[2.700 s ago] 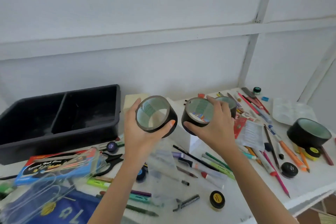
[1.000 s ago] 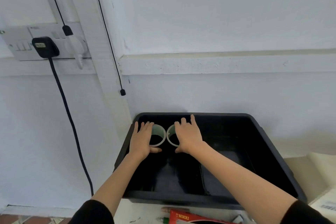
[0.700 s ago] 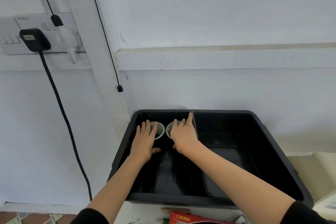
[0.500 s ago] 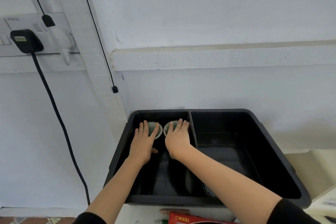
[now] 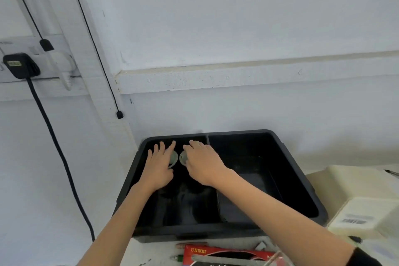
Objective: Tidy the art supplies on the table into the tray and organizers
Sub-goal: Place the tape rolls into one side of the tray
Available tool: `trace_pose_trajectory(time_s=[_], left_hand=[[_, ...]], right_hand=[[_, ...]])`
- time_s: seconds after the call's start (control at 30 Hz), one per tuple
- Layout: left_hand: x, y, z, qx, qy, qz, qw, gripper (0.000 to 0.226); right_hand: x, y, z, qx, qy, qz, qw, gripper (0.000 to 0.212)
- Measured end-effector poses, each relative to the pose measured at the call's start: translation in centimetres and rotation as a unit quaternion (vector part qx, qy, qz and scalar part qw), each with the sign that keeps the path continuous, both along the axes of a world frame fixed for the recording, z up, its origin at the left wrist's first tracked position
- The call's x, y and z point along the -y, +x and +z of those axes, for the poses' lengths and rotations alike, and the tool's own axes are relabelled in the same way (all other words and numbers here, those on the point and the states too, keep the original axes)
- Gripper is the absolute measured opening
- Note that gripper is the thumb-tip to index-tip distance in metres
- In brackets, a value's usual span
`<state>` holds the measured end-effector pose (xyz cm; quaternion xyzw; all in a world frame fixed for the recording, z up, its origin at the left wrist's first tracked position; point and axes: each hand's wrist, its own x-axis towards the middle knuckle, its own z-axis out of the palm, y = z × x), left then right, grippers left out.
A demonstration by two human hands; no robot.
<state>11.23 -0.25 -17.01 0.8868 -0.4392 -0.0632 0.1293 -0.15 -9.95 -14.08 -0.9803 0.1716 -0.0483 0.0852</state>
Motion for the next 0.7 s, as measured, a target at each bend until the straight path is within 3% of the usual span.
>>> trace_pose_trajectory(time_s=[0.13,0.3,0.5,0.7], left_hand=[[1.0,-4.8,4.1,-0.084,-0.231,0.012,0.969,0.055],[4.2,-14.0,8.1,-0.179,-0.368,-0.020,0.912,0.037],[9.4,-24.8,9.6,-0.317,-0.421,-0.070,0.847,0.025],[15.1,-35.5,9.3,-0.374,-0.405,-0.142,0.822,0.026]], right_hand=[[0.7,-5.2,2.1,0.154,0.033,-0.022,0.987,0.039],[2.6,-13.5,4.0,0.291,0.146,-0.100,0.940,0.028],[6.7,-25.4,5.2,0.431,0.253,-0.222,0.837,0.018],[10.9,-37.7,4.8,0.509,0.249,-0.323,0.758,0.014]])
